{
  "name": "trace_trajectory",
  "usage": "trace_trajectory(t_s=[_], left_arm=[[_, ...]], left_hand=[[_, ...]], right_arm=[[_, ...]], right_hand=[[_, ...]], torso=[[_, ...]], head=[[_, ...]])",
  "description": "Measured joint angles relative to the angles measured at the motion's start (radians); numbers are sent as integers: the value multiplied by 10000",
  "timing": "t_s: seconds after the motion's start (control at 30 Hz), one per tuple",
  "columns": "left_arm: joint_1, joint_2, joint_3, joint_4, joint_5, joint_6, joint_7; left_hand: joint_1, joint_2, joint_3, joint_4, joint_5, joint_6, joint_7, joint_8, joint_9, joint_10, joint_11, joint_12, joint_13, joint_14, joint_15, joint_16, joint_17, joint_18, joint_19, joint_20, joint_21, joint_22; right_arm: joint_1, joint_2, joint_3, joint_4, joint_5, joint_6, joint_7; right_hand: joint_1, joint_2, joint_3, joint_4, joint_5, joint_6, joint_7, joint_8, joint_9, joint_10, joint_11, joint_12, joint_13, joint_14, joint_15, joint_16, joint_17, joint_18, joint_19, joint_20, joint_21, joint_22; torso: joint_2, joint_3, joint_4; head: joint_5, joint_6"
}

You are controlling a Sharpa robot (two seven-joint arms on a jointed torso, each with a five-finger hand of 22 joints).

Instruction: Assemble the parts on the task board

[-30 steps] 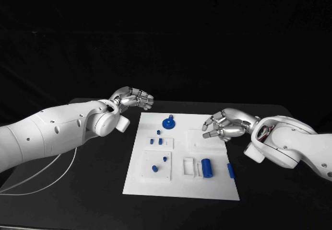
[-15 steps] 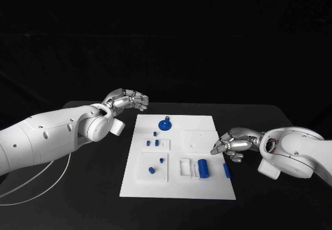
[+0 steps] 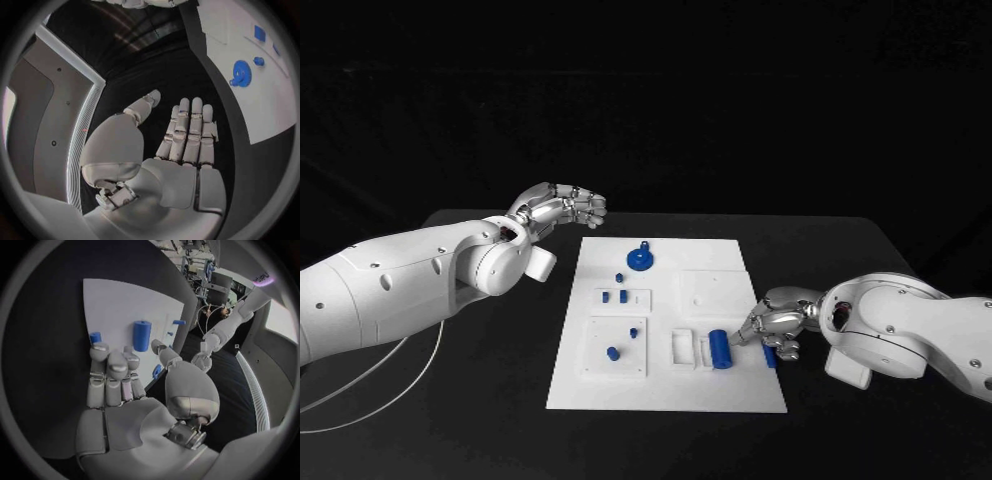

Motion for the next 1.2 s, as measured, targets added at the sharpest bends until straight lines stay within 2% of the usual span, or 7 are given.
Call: trace_trajectory(t_s=[0.13, 0.33, 0.73, 0.9, 0.93, 1.07, 1.2], left_arm=[[0, 3, 0, 0, 34, 69, 9], [-1, -12, 0, 1, 49, 154, 11], [-1, -76, 0, -1, 53, 258, -6], [-1, -67, 0, 3, 50, 296, -14], [0, -68, 0, 7, 50, 303, -16], [0, -83, 0, 54, 50, 352, -21], [0, -86, 0, 76, 50, 400, -27]], left_hand=[[45, 103, 0, 0, 0, -36, 36, 0, -10, 0, 0, -35, -8, 0, 0, 0, 10, 0, 0, 0, -39, -1], [-3, 151, -30, -30, 0, -36, 36, 0, -19, 0, 0, -34, -8, 0, 0, -42, 24, 0, 0, 0, -44, 11], [-7, 156, -83, -83, -40, -99, 45, 0, -34, 0, 0, -71, -18, 0, 0, -44, 36, 0, -1, 1, -89, 21], [-8, 156, -83, -83, -40, -99, 45, 0, -34, 0, 0, -71, -18, 0, 0, -80, 36, 0, 0, 1, -89, 20], [-8, 156, -83, -83, -40, -99, 45, 0, -33, 0, 0, -71, -18, 0, 0, -80, 36, -1, 0, 1, -89, 20], [-53, 195, -103, -96, -40, -99, 45, 0, -41, 0, 0, -71, -28, 0, 0, -83, 50, -1, 0, 1, -148, 29], [-124, 136, -164, -85, -40, -99, 45, 0, -43, 0, 0, -108, -27, 0, 0, -83, 61, 0, 0, 1, -149, 33]], right_arm=[[-7, 139, -44, -44, -17, 156, -231], [-135, 370, -54, -83, -53, 322, -352], [-199, 654, -16, -70, -328, 217, -270], [-259, 821, -4, -102, -436, 103, -239], [-277, 849, -12, -128, -458, 86, -239], [-326, 898, -23, -170, -564, 17, -228], [-330, 890, -21, -207, -671, -85, -153]], right_hand=[[-506, 94, -232, 232, -1215, 1, -1, -60, -42, -1, 0, 154, 122, 0, 1, 110, 95, -7, -54, -55, 79, 0], [-726, 167, -401, 255, -2110, 33, -34, -125, -51, -5, -8, 163, 228, -6, -6, 159, 157, -179, -77, -217, 147, 0], [-783, 119, -498, 212, -2161, 51, -52, -331, -75, -1, -13, 226, 313, -40, -39, 205, 181, -233, -126, -273, 192, 0], [-663, 264, -376, 45, -2101, 96, -97, -339, -75, 21, -34, 229, 361, -39, -39, 205, 190, -238, -108, -293, 246, 0], [-538, 276, -338, -32, -2101, 294, -139, -550, -351, -102, -141, 294, 368, -76, -53, 205, 191, -238, -125, -311, 258, 0], [235, 334, 300, -256, -2335, 373, -71, -411, -292, -140, -177, 321, 386, -89, -64, 205, 191, -237, -128, -339, 309, 0], [756, -45, 1586, 180, -2405, 631, -113, -324, -319, 65, -234, 318, 413, -28, -119, 205, 163, -238, 91, -258, 386, 0]], torso=[[10, -3, -1], [17, -2, 2], [21, 7, 8], [21, -9, 10], [22, -10, 11], [22, -21, 17], [22, -27, 17]], head=[[24, -55], [33, -114], [77, -221], [76, -250], [70, -252], [66, -257], [65, -271]])
